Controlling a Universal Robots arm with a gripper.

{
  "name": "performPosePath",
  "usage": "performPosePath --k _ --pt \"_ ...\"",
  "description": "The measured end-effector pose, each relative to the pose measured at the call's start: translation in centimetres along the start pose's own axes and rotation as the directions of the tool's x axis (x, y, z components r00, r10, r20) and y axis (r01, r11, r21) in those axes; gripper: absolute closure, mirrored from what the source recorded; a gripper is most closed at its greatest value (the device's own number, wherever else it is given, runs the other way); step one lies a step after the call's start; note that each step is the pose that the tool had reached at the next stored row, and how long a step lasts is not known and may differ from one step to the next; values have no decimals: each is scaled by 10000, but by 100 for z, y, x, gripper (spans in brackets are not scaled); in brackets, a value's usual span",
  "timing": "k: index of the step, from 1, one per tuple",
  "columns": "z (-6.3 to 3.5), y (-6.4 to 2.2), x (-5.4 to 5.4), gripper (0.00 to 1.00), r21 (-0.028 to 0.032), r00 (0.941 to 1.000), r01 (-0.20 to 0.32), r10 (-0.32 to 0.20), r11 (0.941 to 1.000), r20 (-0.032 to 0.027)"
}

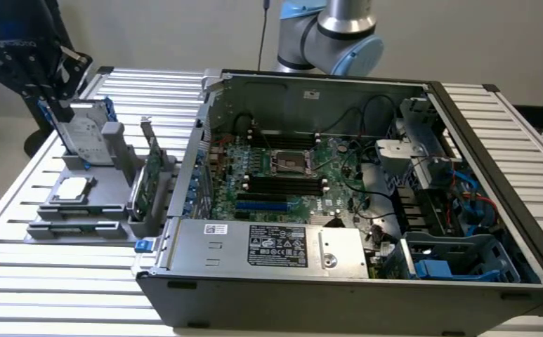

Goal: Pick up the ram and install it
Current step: 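Reach for the ram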

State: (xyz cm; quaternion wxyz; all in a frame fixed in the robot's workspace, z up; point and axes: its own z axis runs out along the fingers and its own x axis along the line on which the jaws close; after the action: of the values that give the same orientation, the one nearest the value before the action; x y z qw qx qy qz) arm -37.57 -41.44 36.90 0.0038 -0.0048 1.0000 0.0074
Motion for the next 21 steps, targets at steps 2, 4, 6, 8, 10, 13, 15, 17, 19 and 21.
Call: performPosePath --k 2,4,6,8,10,13,15,17,19,21 --pt "-1 -35 12 89 0 10000 55 -55 10000 -1" --pt "-1 -76 23 89 -1 9999 104 -104 9999 -1" --pt "-2 -115 34 89 -1 9999 148 -148 9999 -3" --pt "-3 -154 45 89 -1 9998 191 -191 9998 -3" --pt "-3 -189 57 89 -2 9997 234 -234 9997 -4" --pt "-3 -228 75 89 -2 9995 322 -322 9995 -5" --pt "-3 -252 85 89 -2 9993 385 -385 9993 -7" --pt "-1 -274 94 89 -3 9990 454 -454 9990 -7" --pt "1 -295 102 89 -3 9986 521 -521 9986 -9" --pt "3 -316 111 89 -5 9983 587 -587 9983 -9"
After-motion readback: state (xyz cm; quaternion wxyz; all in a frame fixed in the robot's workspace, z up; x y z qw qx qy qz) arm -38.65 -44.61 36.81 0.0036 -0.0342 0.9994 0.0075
